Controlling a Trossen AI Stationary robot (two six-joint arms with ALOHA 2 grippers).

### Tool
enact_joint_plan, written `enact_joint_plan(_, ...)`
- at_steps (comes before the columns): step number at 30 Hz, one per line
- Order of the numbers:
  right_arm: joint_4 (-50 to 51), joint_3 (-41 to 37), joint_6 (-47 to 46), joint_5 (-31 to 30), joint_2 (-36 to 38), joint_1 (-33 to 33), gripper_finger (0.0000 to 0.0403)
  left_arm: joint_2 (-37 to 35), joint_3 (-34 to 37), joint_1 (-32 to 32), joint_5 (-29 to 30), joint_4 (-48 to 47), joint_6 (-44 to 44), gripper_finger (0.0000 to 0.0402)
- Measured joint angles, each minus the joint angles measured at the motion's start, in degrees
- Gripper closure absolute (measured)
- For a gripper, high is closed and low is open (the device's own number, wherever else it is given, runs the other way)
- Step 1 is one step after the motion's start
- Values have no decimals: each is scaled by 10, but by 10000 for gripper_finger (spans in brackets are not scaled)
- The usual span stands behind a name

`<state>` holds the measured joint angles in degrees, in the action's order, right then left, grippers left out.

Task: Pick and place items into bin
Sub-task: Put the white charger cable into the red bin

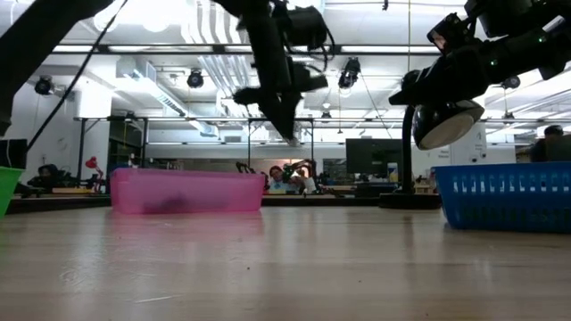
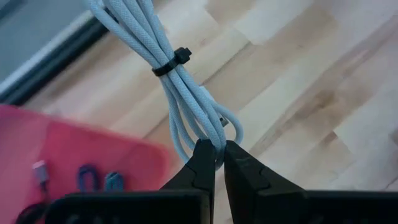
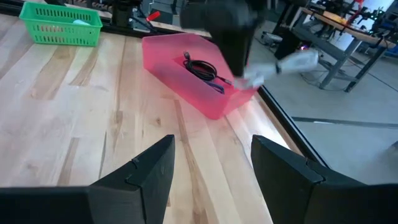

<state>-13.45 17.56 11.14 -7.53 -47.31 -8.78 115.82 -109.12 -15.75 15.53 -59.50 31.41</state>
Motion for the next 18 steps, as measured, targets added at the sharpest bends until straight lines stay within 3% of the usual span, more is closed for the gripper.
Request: enact_joint_plan(18,9,0,0,0,4,0,204,-84,3,46,116,-141,87,399)
